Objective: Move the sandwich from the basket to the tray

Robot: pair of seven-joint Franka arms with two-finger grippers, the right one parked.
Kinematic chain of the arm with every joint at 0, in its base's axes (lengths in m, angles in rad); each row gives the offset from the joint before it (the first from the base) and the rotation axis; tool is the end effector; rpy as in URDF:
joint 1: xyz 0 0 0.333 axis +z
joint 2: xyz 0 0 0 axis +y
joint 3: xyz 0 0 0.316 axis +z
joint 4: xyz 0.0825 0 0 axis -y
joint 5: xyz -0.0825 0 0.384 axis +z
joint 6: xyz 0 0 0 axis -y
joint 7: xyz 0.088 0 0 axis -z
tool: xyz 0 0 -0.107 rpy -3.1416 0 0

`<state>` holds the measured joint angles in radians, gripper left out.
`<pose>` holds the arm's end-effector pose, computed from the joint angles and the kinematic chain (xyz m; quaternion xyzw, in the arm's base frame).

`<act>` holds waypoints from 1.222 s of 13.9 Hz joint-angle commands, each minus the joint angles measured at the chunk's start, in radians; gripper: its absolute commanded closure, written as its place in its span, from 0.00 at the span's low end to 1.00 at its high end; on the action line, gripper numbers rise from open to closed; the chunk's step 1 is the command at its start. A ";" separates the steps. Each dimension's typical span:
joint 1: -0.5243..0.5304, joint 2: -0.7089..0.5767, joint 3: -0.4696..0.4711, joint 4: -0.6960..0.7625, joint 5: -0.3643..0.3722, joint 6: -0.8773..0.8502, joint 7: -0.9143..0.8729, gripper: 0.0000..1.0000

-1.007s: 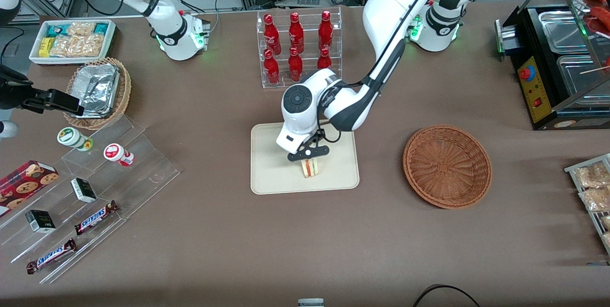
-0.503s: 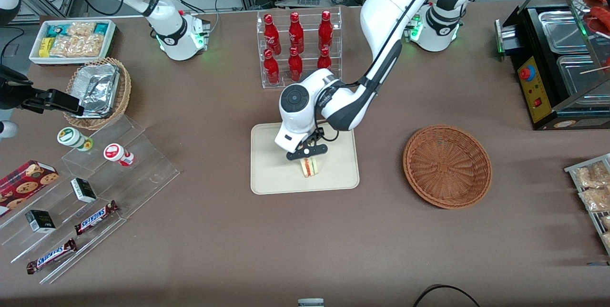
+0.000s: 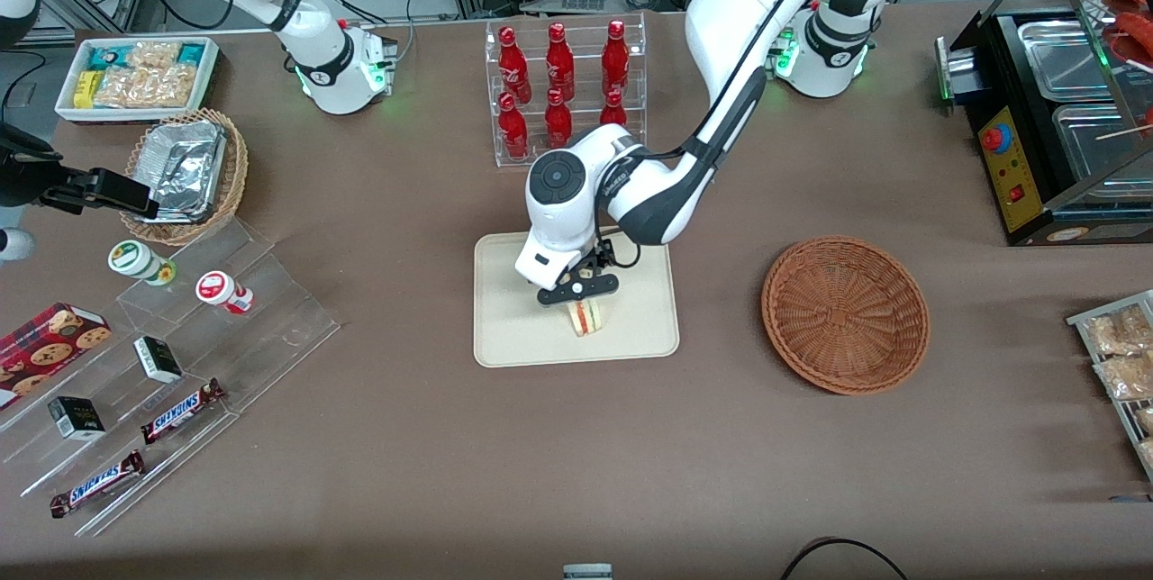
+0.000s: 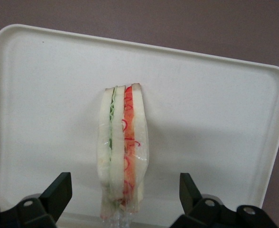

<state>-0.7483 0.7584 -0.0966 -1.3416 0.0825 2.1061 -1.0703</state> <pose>0.5053 -0.5396 0.2783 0.9945 0.1050 0.0048 0.0026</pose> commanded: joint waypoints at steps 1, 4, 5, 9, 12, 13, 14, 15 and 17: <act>0.007 -0.040 0.008 0.028 0.002 -0.079 -0.004 0.00; 0.035 -0.068 0.008 0.048 0.002 -0.153 0.116 0.00; 0.038 -0.082 0.009 0.048 0.002 -0.167 0.121 0.00; 0.147 -0.172 0.009 -0.017 -0.041 -0.230 0.278 0.00; 0.233 -0.273 0.009 -0.118 -0.053 -0.253 0.441 0.00; 0.259 -0.306 0.011 -0.160 -0.053 -0.251 0.496 0.00; 0.285 -0.335 0.011 -0.194 -0.053 -0.251 0.542 0.00; 0.311 -0.368 0.011 -0.230 -0.053 -0.251 0.590 0.00; 0.366 -0.428 0.011 -0.292 -0.053 -0.251 0.680 0.00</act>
<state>-0.4274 0.4295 -0.0790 -1.5209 0.0419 1.8488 -0.4710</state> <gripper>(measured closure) 0.000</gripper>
